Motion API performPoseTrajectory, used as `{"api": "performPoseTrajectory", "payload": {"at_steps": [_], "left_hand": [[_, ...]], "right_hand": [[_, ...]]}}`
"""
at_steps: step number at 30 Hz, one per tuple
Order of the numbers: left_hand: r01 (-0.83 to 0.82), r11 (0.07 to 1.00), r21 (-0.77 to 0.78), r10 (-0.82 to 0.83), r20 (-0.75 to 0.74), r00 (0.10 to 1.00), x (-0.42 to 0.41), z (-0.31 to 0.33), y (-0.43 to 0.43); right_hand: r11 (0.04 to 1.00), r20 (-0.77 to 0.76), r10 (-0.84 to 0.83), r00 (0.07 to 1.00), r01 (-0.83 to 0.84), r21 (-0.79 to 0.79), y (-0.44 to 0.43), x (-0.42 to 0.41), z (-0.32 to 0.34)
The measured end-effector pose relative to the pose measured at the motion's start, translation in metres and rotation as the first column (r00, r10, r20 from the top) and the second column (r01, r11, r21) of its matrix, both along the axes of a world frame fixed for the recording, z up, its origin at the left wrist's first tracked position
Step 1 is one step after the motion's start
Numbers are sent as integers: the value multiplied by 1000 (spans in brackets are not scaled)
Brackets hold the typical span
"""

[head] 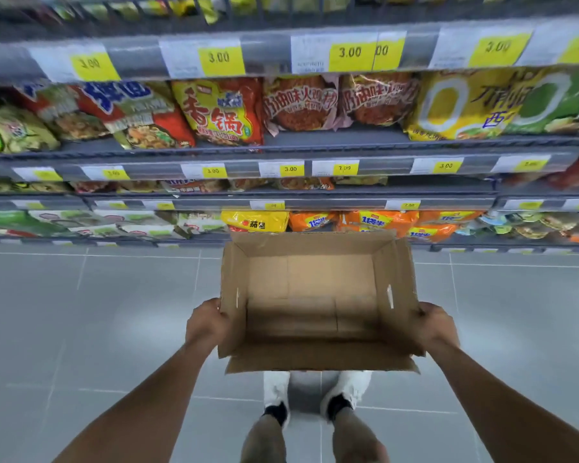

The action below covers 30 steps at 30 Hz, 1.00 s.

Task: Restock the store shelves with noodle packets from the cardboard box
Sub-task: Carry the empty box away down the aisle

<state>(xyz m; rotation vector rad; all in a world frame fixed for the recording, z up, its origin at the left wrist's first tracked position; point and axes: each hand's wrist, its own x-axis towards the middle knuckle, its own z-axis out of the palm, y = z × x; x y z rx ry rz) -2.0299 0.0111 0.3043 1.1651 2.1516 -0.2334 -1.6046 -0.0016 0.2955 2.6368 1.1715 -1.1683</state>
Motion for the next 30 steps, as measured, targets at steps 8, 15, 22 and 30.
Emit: {"api": "performPoseTrajectory", "payload": {"at_steps": [8, 15, 22, 30], "left_hand": [[40, 983, 181, -78, 210, 975, -15, 118, 2], [8, 967, 254, -118, 422, 899, 12, 169, 14], [125, 958, 257, -245, 513, 823, 95, 189, 19], [216, 961, 175, -276, 687, 672, 276, 196, -10]], "right_hand": [[957, -36, -241, 970, 244, 157, -35, -16, 119], [879, -107, -367, 924, 382, 286, -87, -13, 179], [735, -159, -561, 812, 578, 355, -165, 46, 196], [380, -541, -674, 503, 864, 329, -295, 155, 213]]}}
